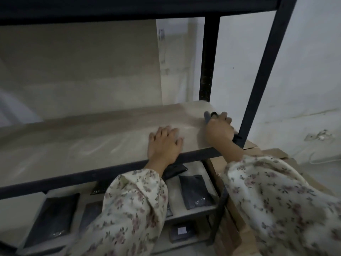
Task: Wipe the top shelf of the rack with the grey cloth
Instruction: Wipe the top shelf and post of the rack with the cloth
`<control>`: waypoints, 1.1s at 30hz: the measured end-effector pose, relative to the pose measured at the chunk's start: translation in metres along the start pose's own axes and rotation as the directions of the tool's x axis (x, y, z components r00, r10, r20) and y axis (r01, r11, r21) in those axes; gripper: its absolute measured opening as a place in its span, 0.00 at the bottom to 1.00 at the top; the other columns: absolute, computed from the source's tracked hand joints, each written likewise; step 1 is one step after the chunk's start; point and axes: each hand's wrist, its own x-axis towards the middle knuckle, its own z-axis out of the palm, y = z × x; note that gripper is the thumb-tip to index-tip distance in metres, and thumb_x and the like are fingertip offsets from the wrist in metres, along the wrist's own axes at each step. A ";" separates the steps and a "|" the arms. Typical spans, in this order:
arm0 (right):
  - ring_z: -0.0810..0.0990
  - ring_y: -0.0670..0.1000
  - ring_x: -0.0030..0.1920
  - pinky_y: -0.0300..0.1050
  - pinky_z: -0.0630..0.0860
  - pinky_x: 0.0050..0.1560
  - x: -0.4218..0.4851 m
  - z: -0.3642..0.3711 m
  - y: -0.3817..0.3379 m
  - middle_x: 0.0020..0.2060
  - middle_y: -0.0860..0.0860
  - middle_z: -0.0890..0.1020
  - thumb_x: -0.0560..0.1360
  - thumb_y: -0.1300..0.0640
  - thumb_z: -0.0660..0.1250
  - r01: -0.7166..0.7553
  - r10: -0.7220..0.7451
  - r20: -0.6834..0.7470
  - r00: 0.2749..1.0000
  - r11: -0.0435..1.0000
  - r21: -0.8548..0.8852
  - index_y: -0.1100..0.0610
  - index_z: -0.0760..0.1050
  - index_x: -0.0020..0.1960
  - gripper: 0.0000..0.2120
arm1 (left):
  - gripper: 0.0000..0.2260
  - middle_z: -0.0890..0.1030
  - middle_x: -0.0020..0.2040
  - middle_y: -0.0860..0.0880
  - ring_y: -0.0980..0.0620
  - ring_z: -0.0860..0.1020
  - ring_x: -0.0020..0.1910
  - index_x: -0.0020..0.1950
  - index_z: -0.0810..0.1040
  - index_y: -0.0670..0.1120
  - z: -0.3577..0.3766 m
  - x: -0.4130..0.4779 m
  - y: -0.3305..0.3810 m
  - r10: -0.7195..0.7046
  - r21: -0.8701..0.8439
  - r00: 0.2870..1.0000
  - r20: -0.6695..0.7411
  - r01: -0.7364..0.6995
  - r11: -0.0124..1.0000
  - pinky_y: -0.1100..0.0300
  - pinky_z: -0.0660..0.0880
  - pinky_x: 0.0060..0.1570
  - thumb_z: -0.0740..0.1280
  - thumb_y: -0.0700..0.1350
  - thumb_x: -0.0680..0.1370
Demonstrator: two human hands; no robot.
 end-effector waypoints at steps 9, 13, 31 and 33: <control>0.73 0.62 0.52 0.53 0.72 0.51 0.010 -0.013 0.007 0.60 0.59 0.65 0.79 0.54 0.55 0.298 -0.296 -0.047 0.954 0.918 0.260 0.55 0.65 0.67 0.17 | 0.22 0.57 0.76 0.51 0.50 0.54 0.75 0.74 0.58 0.55 0.004 0.002 0.001 -0.023 0.009 0.999 -0.040 0.023 1.000 0.46 0.51 0.73 0.48 0.57 0.80; 0.68 0.62 0.58 0.55 0.72 0.52 0.022 -0.012 0.025 0.60 0.61 0.65 0.75 0.61 0.59 -0.053 0.058 -0.034 0.998 0.990 0.132 0.57 0.60 0.66 0.20 | 0.22 0.57 0.77 0.52 0.51 0.54 0.75 0.74 0.57 0.56 0.005 0.003 0.002 -0.031 0.002 0.999 -0.030 0.031 1.000 0.47 0.50 0.73 0.48 0.57 0.80; 0.73 0.62 0.56 0.50 0.71 0.43 -0.006 0.006 -0.023 0.64 0.62 0.62 0.78 0.59 0.54 0.283 -0.277 -0.057 0.959 0.948 0.146 0.58 0.67 0.65 0.16 | 0.21 0.58 0.76 0.53 0.52 0.54 0.75 0.73 0.57 0.58 0.003 0.002 -0.005 -0.039 -0.021 0.999 -0.005 0.039 0.999 0.49 0.51 0.72 0.46 0.56 0.81; 0.73 0.61 0.53 0.50 0.70 0.44 -0.007 0.004 -0.023 0.62 0.61 0.64 0.79 0.56 0.54 0.362 -0.346 -0.115 0.931 0.914 0.184 0.58 0.69 0.64 0.15 | 0.20 0.58 0.76 0.52 0.52 0.54 0.75 0.74 0.57 0.56 0.004 0.001 -0.009 0.005 -0.037 1.000 0.012 -0.004 0.999 0.50 0.51 0.73 0.46 0.54 0.81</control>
